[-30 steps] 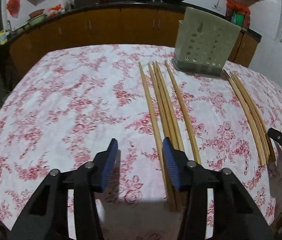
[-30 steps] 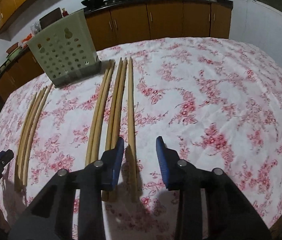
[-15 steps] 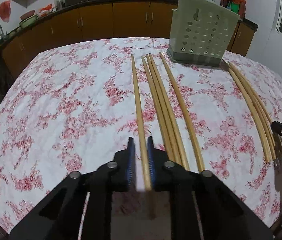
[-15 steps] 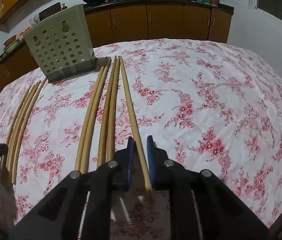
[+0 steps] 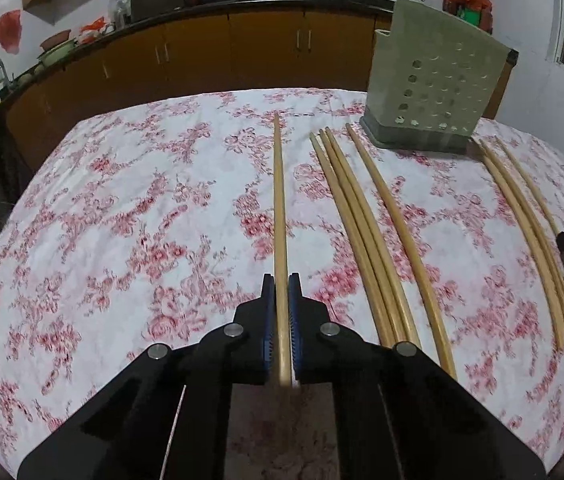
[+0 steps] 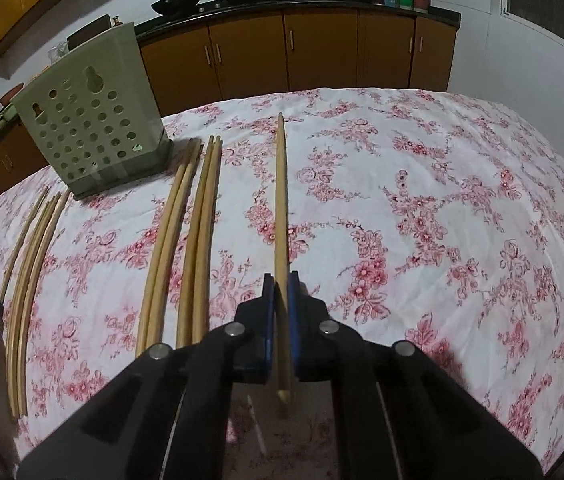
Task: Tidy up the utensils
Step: 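Lift the left tool's chopstick upright over the green holder while the right tool lifts its own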
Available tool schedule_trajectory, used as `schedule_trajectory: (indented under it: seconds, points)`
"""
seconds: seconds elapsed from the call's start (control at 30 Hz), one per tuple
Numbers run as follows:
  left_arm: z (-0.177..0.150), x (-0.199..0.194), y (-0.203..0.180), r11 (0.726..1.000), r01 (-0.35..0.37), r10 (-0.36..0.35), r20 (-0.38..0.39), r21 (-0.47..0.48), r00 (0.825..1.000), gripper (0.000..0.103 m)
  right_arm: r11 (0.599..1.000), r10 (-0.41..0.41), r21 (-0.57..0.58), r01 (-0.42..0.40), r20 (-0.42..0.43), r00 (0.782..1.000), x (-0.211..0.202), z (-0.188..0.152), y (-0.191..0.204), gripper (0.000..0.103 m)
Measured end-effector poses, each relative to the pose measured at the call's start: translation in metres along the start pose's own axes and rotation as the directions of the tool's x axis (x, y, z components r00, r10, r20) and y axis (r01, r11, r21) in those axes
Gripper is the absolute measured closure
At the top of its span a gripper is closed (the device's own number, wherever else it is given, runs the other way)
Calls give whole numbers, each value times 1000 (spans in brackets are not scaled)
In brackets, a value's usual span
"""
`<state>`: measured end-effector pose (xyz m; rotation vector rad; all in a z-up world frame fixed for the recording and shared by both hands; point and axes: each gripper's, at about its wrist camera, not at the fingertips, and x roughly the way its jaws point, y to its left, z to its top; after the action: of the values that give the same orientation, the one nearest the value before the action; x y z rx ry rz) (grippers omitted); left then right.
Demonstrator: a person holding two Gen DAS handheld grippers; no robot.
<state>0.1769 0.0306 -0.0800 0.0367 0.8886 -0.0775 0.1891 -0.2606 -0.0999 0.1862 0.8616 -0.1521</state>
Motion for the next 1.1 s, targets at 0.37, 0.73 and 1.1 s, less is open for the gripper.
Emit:
schedule_trajectory:
  seconds: [0.37,0.73,1.1]
  points:
    - [-8,-6,-6,999,-8,9,-7,46,1000,95,1000,4,-29,-4,1,1000,-11,-13,1,95]
    - [43,-75,13,999,33,-30,214,-10,976,95,999,33,-21,-28,281,959,-95,36,-10,95]
    - [90,-110,37,994,47,-11,345,-96,939,96,999,41,-8,-41,422,906,-131,78,-14,95]
